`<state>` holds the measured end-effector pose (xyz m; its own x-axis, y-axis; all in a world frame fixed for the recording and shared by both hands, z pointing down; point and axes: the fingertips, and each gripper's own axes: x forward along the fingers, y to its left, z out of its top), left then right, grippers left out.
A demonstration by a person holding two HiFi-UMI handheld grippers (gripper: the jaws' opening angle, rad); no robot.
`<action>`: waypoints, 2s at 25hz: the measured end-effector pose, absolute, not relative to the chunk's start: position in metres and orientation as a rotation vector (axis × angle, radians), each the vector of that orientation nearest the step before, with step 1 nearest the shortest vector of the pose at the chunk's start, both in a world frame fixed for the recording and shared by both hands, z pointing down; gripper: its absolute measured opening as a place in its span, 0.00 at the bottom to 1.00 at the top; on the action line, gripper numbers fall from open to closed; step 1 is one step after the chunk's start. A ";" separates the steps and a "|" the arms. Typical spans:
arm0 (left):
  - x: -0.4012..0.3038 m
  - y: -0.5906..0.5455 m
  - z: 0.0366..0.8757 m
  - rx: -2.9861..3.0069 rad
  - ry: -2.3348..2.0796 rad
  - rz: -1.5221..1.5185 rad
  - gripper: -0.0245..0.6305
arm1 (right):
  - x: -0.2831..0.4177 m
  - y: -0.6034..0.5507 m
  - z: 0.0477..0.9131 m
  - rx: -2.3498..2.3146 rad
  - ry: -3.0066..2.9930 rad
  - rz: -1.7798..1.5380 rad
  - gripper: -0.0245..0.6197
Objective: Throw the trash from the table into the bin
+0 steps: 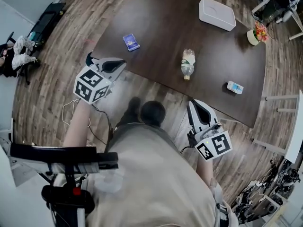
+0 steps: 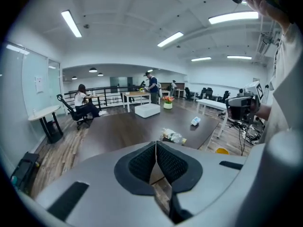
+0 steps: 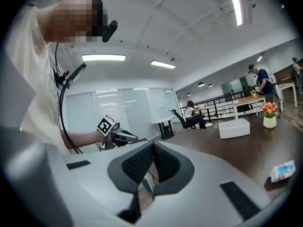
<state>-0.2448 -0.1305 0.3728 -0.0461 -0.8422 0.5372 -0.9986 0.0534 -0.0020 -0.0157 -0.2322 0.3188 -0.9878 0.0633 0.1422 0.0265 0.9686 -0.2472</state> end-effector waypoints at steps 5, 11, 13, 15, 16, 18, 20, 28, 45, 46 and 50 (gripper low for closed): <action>-0.320 -0.134 0.411 1.761 -1.930 0.517 0.06 | -0.062 -0.231 0.317 0.012 -2.942 0.352 0.05; -0.405 -0.150 0.459 1.765 -1.829 0.597 0.06 | -0.146 -0.216 0.319 0.054 -2.893 0.356 0.05; -0.425 -0.155 0.474 1.799 -1.767 0.710 0.06 | -0.168 -0.209 0.320 0.067 -2.880 0.367 0.05; -0.440 -0.162 0.485 1.855 -1.694 0.839 0.06 | -0.186 -0.206 0.324 0.083 -2.864 0.381 0.05; -0.447 -0.166 0.490 1.885 -1.656 0.902 0.06 | -0.194 -0.204 0.326 0.090 -2.854 0.387 0.05; -0.456 -0.175 0.502 1.945 -1.571 1.022 0.15 | -0.207 -0.201 0.330 0.100 -2.835 0.395 0.05; -0.460 -0.183 0.518 1.996 -1.458 1.140 0.33 | -0.218 -0.199 0.333 0.105 -2.824 0.396 0.05; -0.458 -0.205 0.576 2.160 -0.932 1.738 0.59 | -0.246 -0.209 0.339 0.154 -2.801 0.407 0.05; -0.459 -0.214 0.624 2.098 -0.549 1.666 0.55 | -0.255 -0.213 0.356 0.205 -2.756 0.417 0.05; -0.457 -0.214 0.623 2.099 -0.565 1.640 0.48 | -0.254 -0.214 0.355 0.205 -2.759 0.414 0.05; -0.462 -0.216 0.619 2.085 -0.677 1.626 0.29 | -0.254 -0.213 0.352 0.195 -2.768 0.401 0.05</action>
<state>-0.4620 -0.2158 0.6188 0.2020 -0.1246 0.9714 -0.6015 -0.7986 0.0226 -0.2537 -0.2128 0.3517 -0.9340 -0.0862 0.3466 -0.1810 0.9509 -0.2512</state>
